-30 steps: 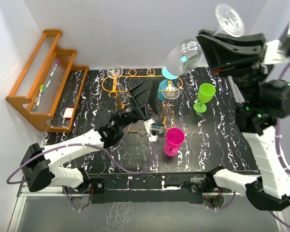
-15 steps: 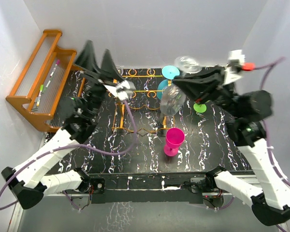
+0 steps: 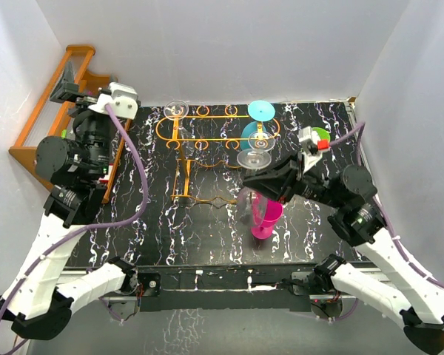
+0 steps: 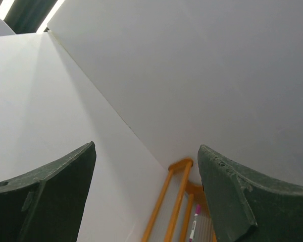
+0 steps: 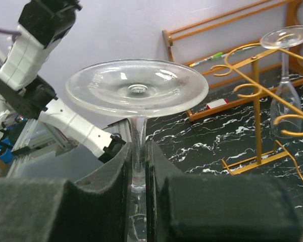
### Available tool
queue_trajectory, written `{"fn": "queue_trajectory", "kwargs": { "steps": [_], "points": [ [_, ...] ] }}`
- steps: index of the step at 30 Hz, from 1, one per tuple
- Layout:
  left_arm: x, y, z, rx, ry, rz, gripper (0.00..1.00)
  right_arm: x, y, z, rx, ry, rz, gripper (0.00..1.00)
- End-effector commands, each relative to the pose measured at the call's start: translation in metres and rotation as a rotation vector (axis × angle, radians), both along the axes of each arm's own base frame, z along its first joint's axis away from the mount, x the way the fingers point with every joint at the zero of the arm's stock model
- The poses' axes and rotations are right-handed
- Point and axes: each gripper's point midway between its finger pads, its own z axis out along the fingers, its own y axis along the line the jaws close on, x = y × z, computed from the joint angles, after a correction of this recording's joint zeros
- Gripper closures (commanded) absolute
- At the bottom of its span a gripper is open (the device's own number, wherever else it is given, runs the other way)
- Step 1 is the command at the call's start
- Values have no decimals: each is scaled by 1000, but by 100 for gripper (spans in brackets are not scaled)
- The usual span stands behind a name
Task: Place the wine glass upside down on the wine glass rack
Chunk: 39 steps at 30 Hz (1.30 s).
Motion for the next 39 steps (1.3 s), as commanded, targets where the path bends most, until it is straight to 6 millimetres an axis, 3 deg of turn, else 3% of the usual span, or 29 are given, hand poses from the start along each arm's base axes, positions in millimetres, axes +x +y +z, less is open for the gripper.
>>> {"fn": "queue_trajectory", "kwargs": {
  "steps": [1, 7, 10, 13, 16, 22, 26, 30, 36, 39],
  "points": [
    [8, 5, -12, -58, 64, -1, 21, -8, 1, 6, 92, -86, -71, 92],
    [8, 7, -14, -60, 73, -1, 21, -36, 41, -42, 63, -138, -133, 92],
    [7, 9, -12, -64, 74, 0, 21, -58, 50, -40, 70, -256, -245, 92],
    [4, 11, -12, -72, 74, -6, 21, -61, 39, -27, 110, -356, -373, 92],
    [1, 11, -15, -68, 78, -14, 21, -48, 20, -15, 173, -379, -489, 92],
    [-2, 12, -17, -53, 82, -17, 21, -32, 10, -17, 193, -428, -654, 92],
    [-1, 18, -17, -67, 98, 18, 21, -12, 20, -19, 185, -374, -733, 92],
    [7, 22, -17, -108, 156, 53, 21, 27, 45, -32, 147, -236, -712, 92],
    [3, 22, -22, -151, 217, 32, 15, 52, 47, -30, 126, -225, -776, 92],
    [-13, 16, -19, -198, 290, -66, 12, 61, 50, -33, 89, -212, -783, 92]
  ]
}}
